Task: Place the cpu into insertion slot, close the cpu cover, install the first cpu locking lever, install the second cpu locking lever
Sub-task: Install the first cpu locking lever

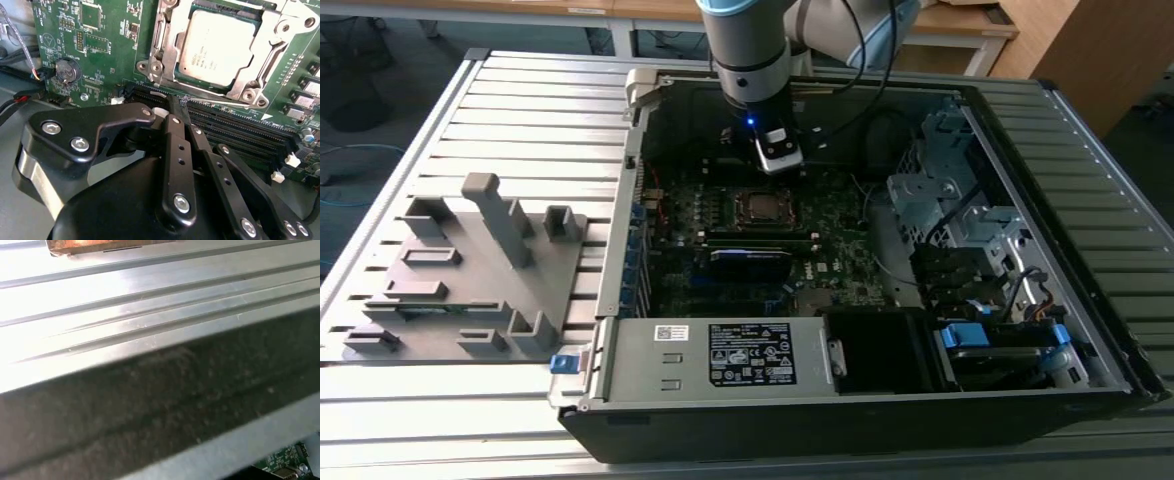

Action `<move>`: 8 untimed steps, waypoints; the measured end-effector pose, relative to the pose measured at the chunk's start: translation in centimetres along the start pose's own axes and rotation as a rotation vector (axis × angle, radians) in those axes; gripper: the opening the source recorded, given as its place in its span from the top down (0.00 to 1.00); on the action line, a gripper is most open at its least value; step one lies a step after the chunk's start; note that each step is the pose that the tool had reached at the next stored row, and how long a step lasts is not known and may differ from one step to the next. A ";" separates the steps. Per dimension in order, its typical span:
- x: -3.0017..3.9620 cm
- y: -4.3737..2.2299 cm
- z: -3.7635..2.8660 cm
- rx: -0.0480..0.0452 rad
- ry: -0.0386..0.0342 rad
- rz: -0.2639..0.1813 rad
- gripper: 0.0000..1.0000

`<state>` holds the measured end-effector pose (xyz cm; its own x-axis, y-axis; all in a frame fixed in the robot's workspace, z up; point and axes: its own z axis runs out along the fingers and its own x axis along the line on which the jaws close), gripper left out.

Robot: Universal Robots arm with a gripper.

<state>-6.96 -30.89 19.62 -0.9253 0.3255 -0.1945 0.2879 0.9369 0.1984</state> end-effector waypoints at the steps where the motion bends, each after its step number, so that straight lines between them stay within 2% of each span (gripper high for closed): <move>1: 0.00 0.00 0.00 -0.0020 0.0006 0.001 0.90; 5: -0.03 -0.08 0.00 -0.0130 0.0002 0.003 0.90; 8: -0.05 -0.15 -0.01 -0.0156 -0.0011 0.003 0.90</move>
<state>-6.96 -31.05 19.61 -0.9242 0.3285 -0.1949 0.2868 0.9338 0.2140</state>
